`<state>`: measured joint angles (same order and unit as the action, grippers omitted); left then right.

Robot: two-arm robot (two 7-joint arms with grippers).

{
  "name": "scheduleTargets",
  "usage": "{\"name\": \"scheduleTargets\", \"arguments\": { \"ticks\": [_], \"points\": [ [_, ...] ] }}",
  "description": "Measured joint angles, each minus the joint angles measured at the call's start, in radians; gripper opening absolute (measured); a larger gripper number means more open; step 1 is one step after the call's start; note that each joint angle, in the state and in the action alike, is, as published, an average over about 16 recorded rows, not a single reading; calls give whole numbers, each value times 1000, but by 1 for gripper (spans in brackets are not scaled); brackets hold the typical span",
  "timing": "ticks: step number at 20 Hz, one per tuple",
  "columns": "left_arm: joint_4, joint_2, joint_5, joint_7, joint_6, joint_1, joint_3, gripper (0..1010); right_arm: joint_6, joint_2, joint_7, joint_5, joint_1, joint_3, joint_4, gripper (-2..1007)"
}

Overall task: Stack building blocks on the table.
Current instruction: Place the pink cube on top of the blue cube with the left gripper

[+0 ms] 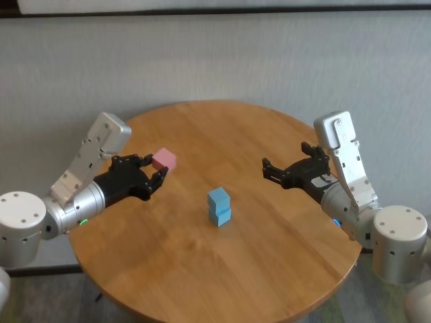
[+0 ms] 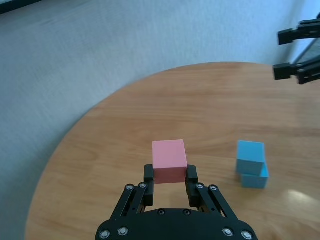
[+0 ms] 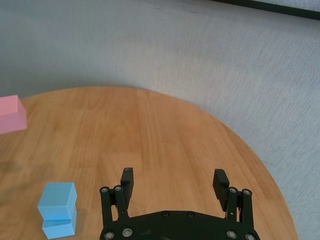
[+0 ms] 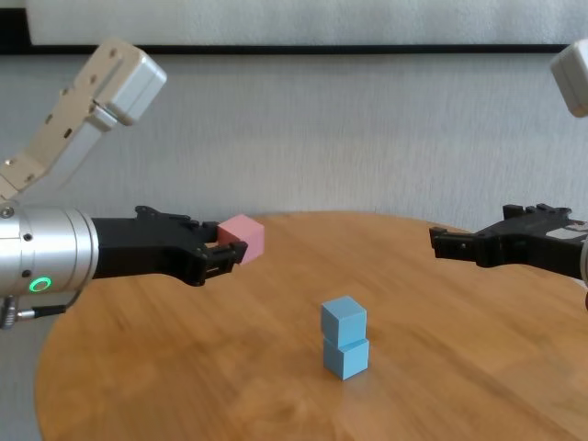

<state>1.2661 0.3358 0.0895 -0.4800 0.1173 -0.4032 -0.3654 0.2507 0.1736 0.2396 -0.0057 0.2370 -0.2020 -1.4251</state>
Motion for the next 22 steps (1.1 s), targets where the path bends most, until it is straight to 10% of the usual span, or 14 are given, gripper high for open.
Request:
{"name": "scheduleTargets", "arguments": {
  "ticks": [22],
  "points": [
    [153,48,49,-85,40,24,-131,386,0,0,0,0,0,0,0,1005]
  ]
}}
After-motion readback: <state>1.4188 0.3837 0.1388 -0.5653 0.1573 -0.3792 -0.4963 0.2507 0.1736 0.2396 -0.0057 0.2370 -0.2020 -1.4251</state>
